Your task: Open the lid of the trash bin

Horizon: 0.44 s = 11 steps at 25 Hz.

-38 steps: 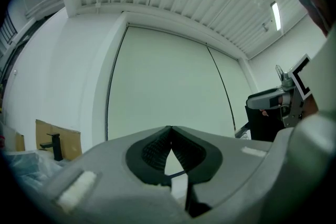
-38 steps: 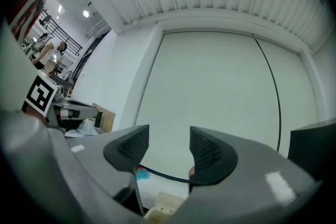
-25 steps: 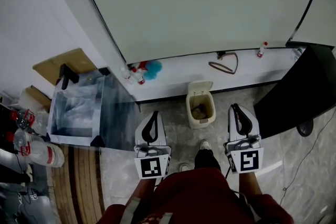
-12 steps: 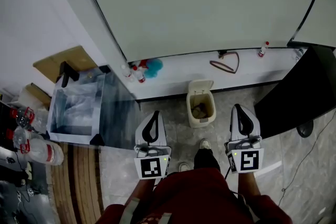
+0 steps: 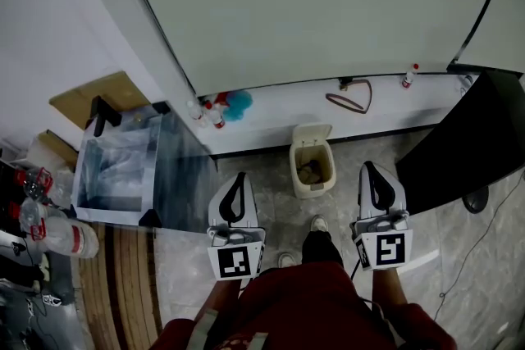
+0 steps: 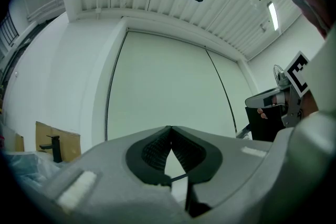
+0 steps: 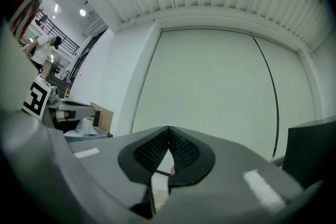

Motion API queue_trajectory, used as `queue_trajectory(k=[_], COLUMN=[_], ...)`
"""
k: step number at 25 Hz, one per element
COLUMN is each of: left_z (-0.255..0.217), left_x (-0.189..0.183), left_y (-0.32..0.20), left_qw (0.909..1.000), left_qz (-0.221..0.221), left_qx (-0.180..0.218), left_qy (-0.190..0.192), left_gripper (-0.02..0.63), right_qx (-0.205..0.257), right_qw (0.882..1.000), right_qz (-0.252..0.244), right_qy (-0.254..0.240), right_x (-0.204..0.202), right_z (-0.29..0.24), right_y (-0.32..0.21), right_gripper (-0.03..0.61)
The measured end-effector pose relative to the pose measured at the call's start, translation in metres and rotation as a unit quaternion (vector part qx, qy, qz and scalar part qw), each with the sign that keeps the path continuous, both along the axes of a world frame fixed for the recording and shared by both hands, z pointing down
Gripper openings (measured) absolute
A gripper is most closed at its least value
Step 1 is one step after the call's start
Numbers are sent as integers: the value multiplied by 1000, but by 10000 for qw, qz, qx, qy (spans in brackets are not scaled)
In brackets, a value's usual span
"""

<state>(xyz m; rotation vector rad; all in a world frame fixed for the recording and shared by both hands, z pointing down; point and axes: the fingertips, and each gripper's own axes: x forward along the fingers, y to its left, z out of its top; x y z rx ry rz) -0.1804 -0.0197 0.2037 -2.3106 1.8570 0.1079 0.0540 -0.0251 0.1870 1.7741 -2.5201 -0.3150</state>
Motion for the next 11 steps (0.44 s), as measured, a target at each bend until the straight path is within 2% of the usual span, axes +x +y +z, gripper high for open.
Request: queue_trajectory(k=[11], left_z=[7], left_x=[6], left_y=[1], left_qw=[9999], left_qz=[73], left_qx=[-69], left_qy=[45], left_gripper=[5], right_qx=[-12], right_qw=[9997], right_qz=[121], right_qy=[221], right_x=[4], right_z=[7], right_y=[-1], right_gripper=[0])
